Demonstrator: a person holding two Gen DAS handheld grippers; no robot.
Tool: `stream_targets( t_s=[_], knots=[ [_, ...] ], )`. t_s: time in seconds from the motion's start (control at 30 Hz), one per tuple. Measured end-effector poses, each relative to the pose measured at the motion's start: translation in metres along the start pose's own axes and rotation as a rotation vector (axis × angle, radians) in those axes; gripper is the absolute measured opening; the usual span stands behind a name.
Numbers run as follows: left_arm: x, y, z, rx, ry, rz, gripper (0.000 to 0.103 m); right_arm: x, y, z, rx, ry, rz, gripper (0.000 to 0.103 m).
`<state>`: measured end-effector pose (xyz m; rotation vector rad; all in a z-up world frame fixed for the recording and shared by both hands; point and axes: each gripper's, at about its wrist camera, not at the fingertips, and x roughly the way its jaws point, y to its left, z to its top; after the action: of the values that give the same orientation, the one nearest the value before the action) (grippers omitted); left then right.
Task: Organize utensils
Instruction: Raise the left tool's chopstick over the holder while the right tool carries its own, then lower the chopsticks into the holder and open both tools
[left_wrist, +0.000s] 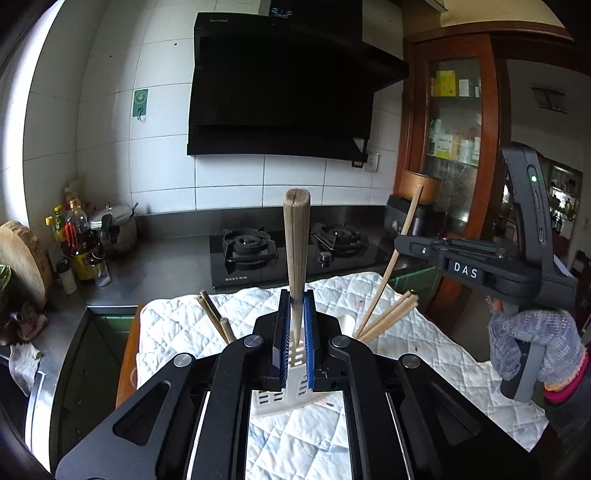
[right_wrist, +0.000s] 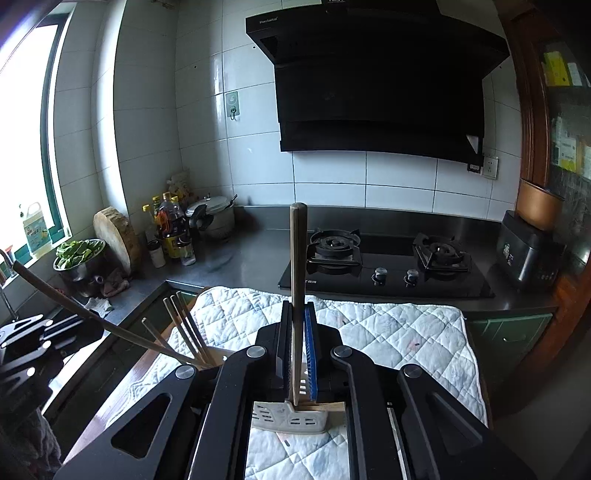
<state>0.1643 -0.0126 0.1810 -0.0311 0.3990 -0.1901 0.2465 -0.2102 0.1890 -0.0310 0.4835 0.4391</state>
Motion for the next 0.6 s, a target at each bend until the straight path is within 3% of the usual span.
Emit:
stream_targets(
  t_s=[0.3, 0.6],
  knots=[
    [0.042, 0.023, -0.016, -0.041, 0.124, 0.027, 0.005, 0.046, 0.002, -0.021, -0.015, 0.101, -0.015, 0.007],
    [0.062, 0.030, -0.037, -0.059, 0.186, 0.030, 0.006, 0.054, -0.001, -0.038, -0.022, 0.136, -0.019, 0.007]
  ],
)
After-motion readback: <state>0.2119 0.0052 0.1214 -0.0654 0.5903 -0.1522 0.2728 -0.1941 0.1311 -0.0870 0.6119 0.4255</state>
